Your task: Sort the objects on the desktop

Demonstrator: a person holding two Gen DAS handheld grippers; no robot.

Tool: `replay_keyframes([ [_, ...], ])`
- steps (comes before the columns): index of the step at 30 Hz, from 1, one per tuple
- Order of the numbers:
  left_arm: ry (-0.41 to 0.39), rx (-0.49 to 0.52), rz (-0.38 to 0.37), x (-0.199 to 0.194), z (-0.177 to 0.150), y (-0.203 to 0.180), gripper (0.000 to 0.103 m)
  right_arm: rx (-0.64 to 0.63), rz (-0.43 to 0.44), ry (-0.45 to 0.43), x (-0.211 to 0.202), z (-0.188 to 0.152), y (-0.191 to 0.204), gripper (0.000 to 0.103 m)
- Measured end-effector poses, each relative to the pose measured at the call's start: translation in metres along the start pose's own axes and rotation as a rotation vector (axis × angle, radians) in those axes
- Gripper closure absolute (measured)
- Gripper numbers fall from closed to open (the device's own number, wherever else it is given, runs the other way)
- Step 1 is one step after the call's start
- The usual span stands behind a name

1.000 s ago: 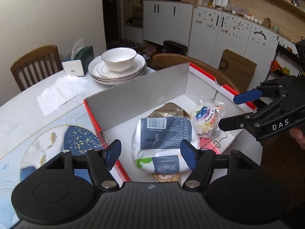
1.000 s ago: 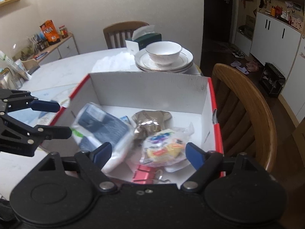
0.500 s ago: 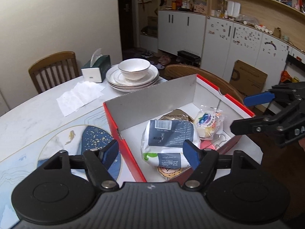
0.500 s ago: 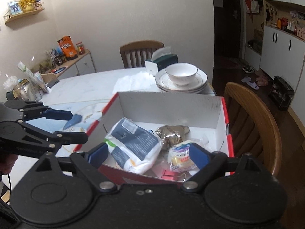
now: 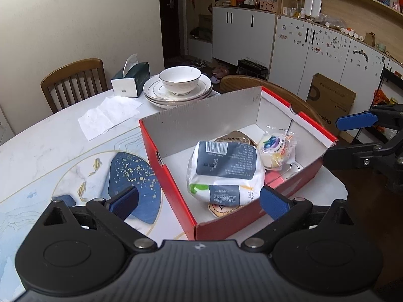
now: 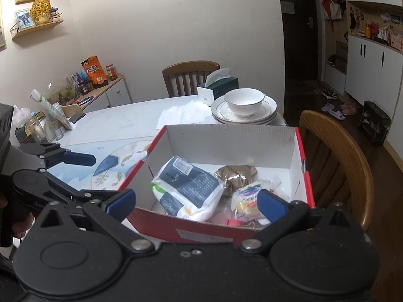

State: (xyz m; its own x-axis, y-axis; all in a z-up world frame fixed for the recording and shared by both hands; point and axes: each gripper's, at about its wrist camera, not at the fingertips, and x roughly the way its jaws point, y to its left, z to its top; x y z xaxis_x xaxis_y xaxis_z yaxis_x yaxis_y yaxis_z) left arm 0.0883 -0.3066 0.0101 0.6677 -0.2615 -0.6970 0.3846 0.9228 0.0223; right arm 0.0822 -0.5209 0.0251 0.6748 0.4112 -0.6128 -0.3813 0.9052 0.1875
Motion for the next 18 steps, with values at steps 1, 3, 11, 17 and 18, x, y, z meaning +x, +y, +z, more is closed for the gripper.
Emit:
replay_keyframes([
  [1,0.002,0.001,0.000,-0.0003,-0.0007,-0.0002,0.000,0.001,-0.001,0.001,0.0001,-0.0007,0.0001,0.000],
  [3,0.008,0.003,-0.004,-0.0007,-0.0020,-0.0013,0.000,0.006,0.002,0.008,0.0008,-0.0020,0.0003,0.000],
  [11,0.010,0.015,-0.027,-0.0039,-0.0048,-0.0049,0.000,0.016,-0.010,0.016,0.0003,-0.0058,0.0014,0.000],
  [17,0.004,0.025,-0.024,-0.0063,-0.0063,-0.0063,0.000,0.017,-0.016,0.019,0.0007,-0.0072,0.0033,0.000],
  [18,0.004,0.026,-0.023,-0.0069,-0.0069,-0.0060,0.000,0.017,-0.016,0.019,0.0007,-0.0073,0.0034,0.000],
])
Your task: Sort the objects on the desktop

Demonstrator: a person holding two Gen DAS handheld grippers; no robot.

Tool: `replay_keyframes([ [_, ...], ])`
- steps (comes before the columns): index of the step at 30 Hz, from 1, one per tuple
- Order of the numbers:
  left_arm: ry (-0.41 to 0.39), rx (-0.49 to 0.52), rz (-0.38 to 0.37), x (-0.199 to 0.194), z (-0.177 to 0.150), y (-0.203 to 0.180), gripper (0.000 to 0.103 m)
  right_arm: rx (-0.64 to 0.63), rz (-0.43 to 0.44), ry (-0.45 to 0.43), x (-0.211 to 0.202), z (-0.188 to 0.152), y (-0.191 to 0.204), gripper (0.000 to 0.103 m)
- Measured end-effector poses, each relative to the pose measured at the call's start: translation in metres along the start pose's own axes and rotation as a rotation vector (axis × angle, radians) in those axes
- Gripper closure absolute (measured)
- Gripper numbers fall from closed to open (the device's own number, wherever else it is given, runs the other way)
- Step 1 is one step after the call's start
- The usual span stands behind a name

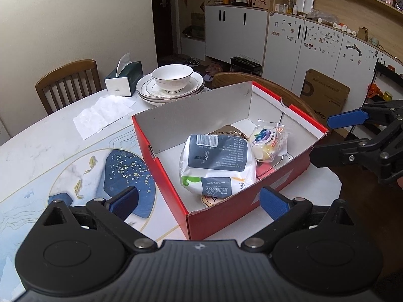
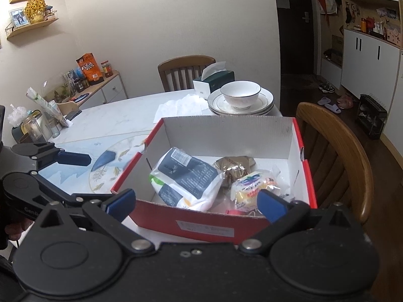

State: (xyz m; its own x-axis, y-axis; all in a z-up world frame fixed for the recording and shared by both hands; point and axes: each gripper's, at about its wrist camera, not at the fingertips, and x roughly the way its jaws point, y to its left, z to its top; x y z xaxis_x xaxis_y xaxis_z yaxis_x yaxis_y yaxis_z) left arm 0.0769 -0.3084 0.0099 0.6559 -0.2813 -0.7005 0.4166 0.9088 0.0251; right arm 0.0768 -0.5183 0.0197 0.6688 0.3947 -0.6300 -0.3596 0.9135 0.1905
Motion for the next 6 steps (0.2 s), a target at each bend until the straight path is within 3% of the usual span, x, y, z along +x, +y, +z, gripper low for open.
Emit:
replay_keyframes([
  [6,-0.012,-0.020,-0.001,-0.005,-0.003,0.013,0.000,-0.007,0.001,0.004,0.005,0.000,0.010,0.000],
])
